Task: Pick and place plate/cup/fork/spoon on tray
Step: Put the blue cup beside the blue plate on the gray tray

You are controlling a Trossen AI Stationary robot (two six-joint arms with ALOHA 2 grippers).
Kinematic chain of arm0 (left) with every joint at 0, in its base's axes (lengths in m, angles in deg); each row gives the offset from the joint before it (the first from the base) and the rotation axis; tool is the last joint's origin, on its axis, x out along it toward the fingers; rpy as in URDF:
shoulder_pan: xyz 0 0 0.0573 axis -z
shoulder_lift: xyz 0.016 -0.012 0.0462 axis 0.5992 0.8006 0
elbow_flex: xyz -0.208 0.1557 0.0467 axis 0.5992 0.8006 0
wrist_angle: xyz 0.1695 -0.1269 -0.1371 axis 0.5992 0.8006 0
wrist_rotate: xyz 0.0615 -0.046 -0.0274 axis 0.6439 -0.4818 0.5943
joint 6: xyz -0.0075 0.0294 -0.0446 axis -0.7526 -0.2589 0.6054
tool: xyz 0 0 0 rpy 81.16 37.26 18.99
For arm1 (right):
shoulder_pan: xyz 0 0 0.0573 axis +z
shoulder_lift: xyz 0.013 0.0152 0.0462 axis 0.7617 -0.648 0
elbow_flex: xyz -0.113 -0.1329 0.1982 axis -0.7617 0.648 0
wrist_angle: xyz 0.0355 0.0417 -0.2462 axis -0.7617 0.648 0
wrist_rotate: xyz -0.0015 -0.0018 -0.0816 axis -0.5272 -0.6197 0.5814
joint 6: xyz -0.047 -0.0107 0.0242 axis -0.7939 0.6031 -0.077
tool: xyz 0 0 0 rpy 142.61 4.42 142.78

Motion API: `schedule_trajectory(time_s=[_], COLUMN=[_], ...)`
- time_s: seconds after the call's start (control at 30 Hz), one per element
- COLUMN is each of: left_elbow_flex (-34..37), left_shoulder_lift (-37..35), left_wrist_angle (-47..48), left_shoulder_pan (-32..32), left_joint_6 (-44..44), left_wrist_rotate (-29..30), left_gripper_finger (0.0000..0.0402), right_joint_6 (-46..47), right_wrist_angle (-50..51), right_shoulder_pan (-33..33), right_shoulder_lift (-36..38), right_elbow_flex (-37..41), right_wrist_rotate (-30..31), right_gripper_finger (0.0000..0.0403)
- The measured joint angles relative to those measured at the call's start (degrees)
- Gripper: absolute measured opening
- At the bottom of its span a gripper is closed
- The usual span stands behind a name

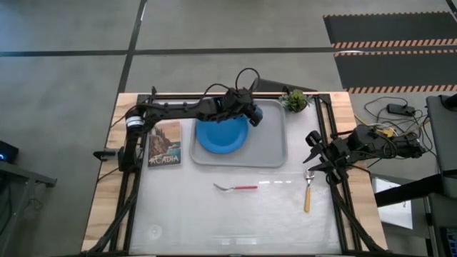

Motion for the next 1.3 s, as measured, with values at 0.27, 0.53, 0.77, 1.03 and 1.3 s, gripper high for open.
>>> schedule_trajectory(time_s=[0.27,0.53,0.77,1.03,1.3], left_elbow_flex=[0.0,0.1,10.5,37.1,59.9], left_shoulder_lift=[0.0,-4.6,-16.0,-30.2,-32.0], left_wrist_angle=[-0.1,7.2,14.0,-6.0,-38.9], left_shoulder_pan=[-2.4,0.4,11.3,16.8,16.7], left_joint_6=[0.0,-3.5,-4.5,7.1,-2.2], left_wrist_rotate=[-0.9,-7.9,2.0,3.0,3.4], left_gripper_finger=[0.0070,0.0071,0.0071,0.0071,0.0071], right_joint_6=[0.0,4.4,11.2,16.6,18.5], right_wrist_angle=[0.0,2.2,8.9,5.6,0.2], right_shoulder_pan=[0.0,0.0,0.0,0.0,0.0], right_shoulder_lift=[0.0,-0.1,-2.6,-8.9,-14.4], right_elbow_flex=[0.0,0.0,0.0,0.1,0.0], right_wrist_rotate=[0.0,4.0,21.4,25.9,26.1], right_gripper_finger=[0.0114,0.0114,0.0114,0.0114,0.0114])
